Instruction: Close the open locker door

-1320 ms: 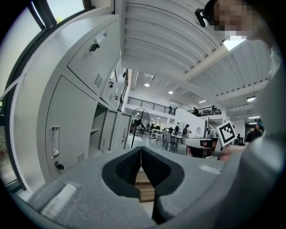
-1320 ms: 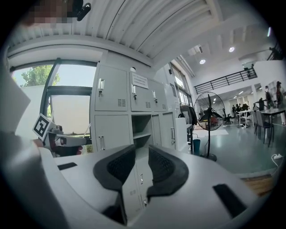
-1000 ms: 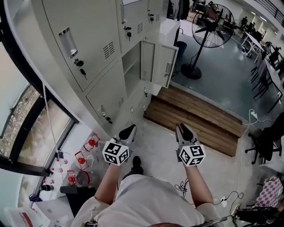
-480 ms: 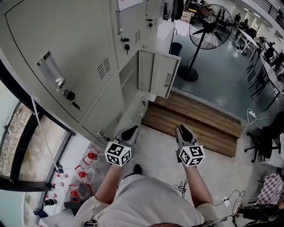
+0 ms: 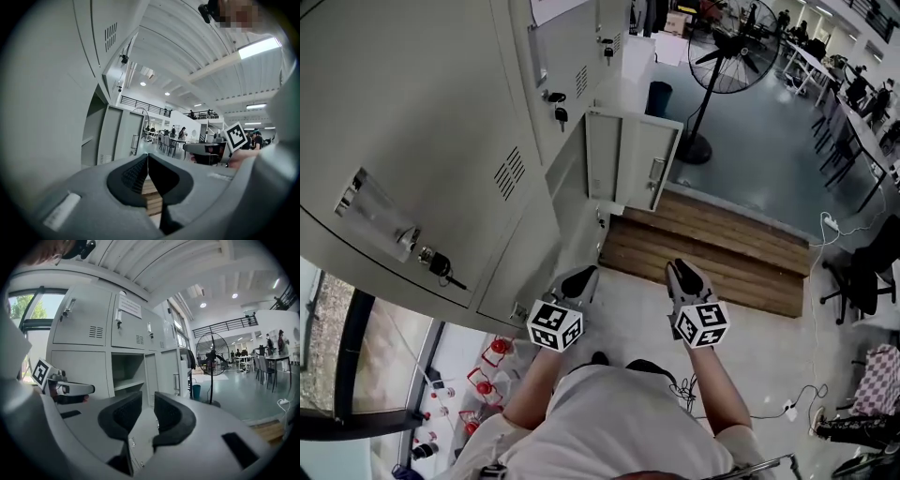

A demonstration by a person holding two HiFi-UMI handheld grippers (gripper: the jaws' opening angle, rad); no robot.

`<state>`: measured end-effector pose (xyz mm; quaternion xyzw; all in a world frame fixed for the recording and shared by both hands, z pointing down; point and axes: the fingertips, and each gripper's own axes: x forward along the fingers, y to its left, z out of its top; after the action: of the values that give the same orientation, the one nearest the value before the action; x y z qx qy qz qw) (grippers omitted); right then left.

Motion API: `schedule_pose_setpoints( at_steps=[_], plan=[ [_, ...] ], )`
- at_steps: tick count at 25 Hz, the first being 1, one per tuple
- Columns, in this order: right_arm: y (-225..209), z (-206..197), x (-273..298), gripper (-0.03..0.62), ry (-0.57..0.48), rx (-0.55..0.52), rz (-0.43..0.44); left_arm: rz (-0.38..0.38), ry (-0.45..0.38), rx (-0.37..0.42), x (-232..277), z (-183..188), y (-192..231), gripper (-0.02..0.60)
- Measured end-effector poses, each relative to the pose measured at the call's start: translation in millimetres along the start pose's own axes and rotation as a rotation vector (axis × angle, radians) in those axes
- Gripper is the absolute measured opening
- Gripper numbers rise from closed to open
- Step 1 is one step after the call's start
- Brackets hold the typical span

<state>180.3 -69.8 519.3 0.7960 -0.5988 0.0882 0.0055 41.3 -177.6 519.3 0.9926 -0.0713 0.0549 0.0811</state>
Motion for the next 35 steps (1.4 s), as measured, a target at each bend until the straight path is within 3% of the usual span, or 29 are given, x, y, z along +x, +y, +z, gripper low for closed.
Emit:
schedule_pose_setpoints(
  at_steps=[11,35],
  plan=[
    [-26.4,-5.0,26.2,0.081,0.028,0.009,0.015,0.029,0.015,-0.020,28.3,-3.7,13.5,0.015],
    [-101.1,19.3,136.7,0.081,0.066,-0.077,0.279,0.313,-0.057,-0.074,98.4,11.2,33.1,0.015]
  ],
)
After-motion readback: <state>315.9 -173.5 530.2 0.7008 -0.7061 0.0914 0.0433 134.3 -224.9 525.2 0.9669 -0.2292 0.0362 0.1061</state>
